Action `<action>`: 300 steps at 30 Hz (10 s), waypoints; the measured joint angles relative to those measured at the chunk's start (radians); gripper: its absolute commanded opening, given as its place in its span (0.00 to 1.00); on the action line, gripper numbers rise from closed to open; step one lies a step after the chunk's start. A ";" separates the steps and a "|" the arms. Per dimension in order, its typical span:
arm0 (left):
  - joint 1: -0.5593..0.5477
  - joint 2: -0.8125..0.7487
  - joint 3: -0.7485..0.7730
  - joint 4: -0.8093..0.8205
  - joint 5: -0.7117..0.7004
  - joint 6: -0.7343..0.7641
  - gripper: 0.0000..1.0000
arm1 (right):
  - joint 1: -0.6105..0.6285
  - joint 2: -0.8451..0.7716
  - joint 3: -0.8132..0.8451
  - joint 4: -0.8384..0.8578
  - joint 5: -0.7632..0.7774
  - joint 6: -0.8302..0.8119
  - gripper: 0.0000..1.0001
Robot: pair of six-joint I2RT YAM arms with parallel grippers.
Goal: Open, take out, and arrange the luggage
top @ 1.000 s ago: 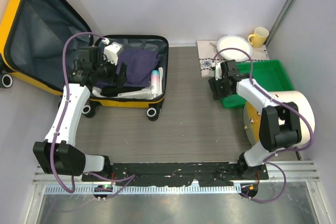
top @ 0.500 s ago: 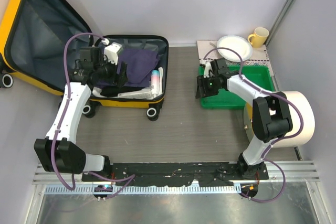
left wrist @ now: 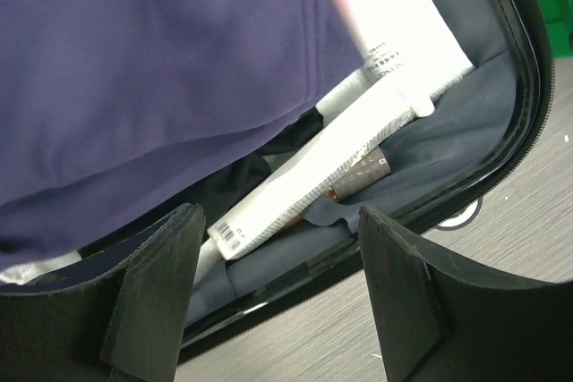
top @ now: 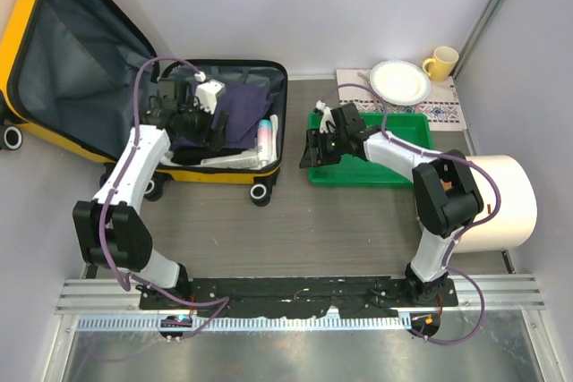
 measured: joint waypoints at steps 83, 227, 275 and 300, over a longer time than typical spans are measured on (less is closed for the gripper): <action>0.032 0.141 -0.012 0.318 0.330 0.233 0.00 | -0.002 0.138 0.388 0.132 -0.063 0.074 0.75; 0.160 0.247 0.099 0.387 0.407 0.365 0.00 | 0.108 0.591 0.972 -0.043 0.166 0.665 0.89; 0.229 0.254 0.147 0.439 0.428 0.236 0.00 | 0.100 0.622 0.968 0.098 0.221 0.570 0.91; 0.262 0.255 0.161 0.452 0.437 0.211 0.00 | 0.116 0.619 0.993 0.023 0.272 0.563 0.73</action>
